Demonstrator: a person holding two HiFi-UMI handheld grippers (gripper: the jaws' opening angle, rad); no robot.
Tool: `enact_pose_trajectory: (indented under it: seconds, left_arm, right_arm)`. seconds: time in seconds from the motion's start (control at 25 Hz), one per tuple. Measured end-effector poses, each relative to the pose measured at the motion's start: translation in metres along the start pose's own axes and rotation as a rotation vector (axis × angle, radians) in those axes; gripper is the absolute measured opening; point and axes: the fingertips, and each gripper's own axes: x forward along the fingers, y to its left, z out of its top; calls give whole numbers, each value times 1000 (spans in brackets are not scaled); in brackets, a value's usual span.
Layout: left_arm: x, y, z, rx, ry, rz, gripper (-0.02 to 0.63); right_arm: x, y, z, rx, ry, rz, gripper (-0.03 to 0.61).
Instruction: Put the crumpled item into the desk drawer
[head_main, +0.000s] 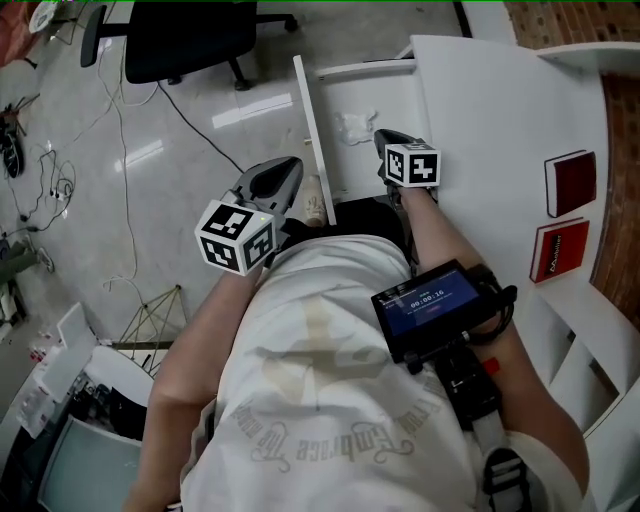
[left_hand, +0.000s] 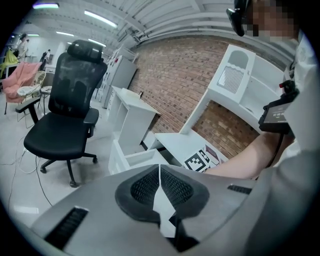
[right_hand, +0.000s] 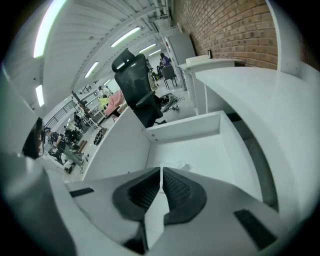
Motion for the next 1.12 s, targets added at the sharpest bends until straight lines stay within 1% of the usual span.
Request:
enact_pose_trajectory:
  seconds: [0.12,0.24,0.44,0.6,0.72,0.84,1.12]
  left_arm:
    - [-2,-9,1,5,-18,-15,28]
    - [-9,-19,0,7,-37,-26,28]
    - [-17,-15,12,10,-75,-31,28]
    - [-17,-22,19,49,-97,-55,28]
    - [-20,-34,16,69,-98,-77,28]
    - [-18,-46,21,106,-112,-107,28]
    - [-17,-76,32,183,-143,-189,28]
  right_arm:
    - [-21,6,10,8,-83,19,32]
    - [-44,13,12,-12,-130,19,29]
    - [-77,31,32,-44,-220,1,23]
    - [-103,43,46,-68,-297,6,23]
    - [-125,55,49,-69,-334,21,23]
    - [-146,62,57,-83,-386,27,23]
    - [-196,78,51,-126,-467,31,23]
